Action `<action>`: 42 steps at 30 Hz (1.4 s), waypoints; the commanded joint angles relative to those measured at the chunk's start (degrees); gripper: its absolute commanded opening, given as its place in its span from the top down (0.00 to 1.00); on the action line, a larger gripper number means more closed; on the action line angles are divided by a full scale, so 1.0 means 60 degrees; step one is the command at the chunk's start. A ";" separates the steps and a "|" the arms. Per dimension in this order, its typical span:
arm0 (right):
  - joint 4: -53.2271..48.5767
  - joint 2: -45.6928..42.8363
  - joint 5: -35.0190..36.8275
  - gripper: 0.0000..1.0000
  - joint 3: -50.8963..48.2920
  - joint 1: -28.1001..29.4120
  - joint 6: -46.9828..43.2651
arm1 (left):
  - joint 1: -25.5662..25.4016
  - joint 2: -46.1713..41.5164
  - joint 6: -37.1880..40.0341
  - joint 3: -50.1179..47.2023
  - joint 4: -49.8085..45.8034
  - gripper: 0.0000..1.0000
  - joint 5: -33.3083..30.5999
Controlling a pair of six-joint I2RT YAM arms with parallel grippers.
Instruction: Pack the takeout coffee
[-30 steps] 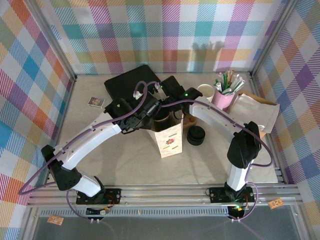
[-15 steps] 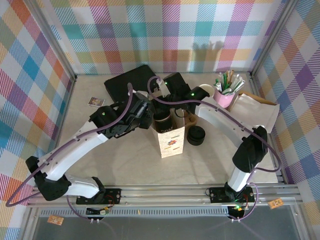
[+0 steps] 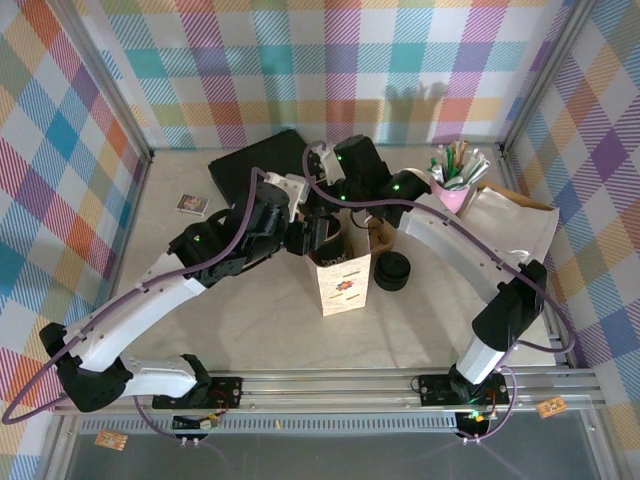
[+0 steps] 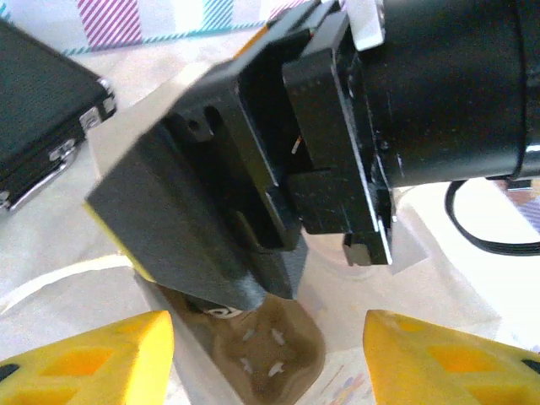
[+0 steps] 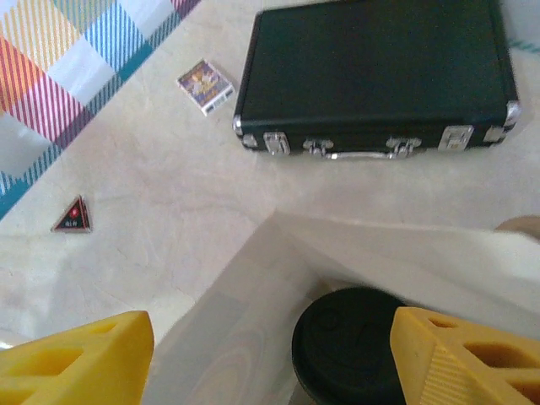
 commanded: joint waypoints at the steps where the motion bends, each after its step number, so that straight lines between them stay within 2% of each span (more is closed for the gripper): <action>1: -0.0076 -0.0341 0.0505 0.25 0.0892 -0.0108 0.0211 | 0.0012 -0.0345 0.0667 -0.0101 0.1000 0.38 0.0259; 6: -0.0816 -0.0167 0.1175 0.24 0.2051 -0.0339 0.0603 | 0.0012 -0.0499 0.1267 0.0058 0.1718 0.38 -0.0080; 11: -0.1846 -0.0018 0.2082 0.25 0.3402 -0.0772 0.0979 | 0.0012 -0.0586 0.1499 0.0301 0.2135 0.39 -0.1013; 16: -0.3168 -0.0078 0.3049 0.32 0.4381 -0.1620 0.1215 | 0.0027 -0.0208 0.1520 0.0854 0.2193 0.39 -0.1447; 20: -0.3847 -0.0315 0.3549 0.37 0.4427 -0.2678 0.1171 | 0.0082 0.0384 0.1278 0.1659 0.1654 0.39 -0.2107; 23: -0.4360 -0.0387 0.3537 0.41 0.4342 -0.3595 0.1141 | 0.0273 0.0912 0.0934 0.2407 0.1025 0.39 -0.2275; 28: -0.4681 -0.0323 0.2908 0.47 0.4022 -0.5017 0.1088 | 0.0726 0.1888 0.0130 0.3586 -0.0364 0.40 -0.1848; 32: -0.4664 0.0045 0.2506 0.51 0.3738 -0.5807 0.0998 | 0.1043 0.2450 -0.0097 0.4206 -0.1013 0.40 -0.1461; 36: -0.4680 0.0483 0.2242 0.53 0.3519 -0.6305 0.0984 | 0.1358 0.3012 -0.0382 0.4869 -0.1673 0.41 -0.1235; 42: -0.4340 0.1001 0.2351 0.58 0.3214 -0.6469 0.0667 | 0.1593 0.3521 -0.0577 0.5374 -0.2021 0.41 -0.1045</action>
